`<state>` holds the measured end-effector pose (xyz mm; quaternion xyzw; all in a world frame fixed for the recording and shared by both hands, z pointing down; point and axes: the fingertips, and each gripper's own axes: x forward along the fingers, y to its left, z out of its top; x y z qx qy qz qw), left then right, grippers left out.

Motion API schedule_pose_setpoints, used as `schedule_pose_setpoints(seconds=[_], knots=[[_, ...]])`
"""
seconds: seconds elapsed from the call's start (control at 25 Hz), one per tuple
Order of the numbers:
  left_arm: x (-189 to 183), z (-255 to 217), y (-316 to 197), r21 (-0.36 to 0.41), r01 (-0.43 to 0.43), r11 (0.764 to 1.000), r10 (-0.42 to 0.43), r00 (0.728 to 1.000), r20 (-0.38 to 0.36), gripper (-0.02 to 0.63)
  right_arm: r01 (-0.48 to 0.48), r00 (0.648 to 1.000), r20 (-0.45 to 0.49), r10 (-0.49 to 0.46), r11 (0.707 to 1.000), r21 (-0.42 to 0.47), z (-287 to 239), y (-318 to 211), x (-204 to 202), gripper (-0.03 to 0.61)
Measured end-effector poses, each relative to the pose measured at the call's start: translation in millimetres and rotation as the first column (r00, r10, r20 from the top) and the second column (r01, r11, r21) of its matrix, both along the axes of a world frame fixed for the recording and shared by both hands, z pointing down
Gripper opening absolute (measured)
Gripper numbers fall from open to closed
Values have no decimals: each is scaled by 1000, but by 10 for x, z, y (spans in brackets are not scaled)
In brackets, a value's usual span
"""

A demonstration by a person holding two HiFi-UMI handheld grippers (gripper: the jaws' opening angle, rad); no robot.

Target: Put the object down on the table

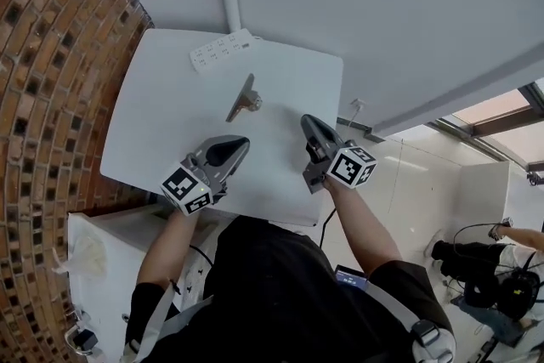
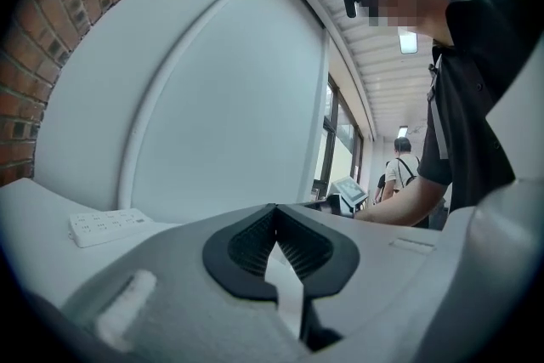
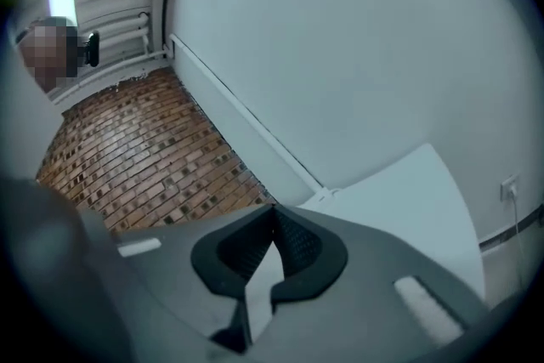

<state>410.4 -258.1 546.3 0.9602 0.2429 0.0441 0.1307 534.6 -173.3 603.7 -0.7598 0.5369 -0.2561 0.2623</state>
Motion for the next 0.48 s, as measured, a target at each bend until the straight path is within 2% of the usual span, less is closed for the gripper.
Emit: schedule_pose_setpoints(seconds=[0.12,0.28,0.48], knots=[[29,-92,388,-10,-15,1000,15,1000,-24,-2,20,996,-91,-18,1000,18,-351,427,-110,6],[45,-214,952,4,-34,999,35,998,-54,-2,65,969,-235,-71,997,-33,-587,1022,-250,6],[-122,-352,1470,6,-14,1000,14,996,-84,-2,92,946,-306,-104,994,-53,-722,1588,-555,6]])
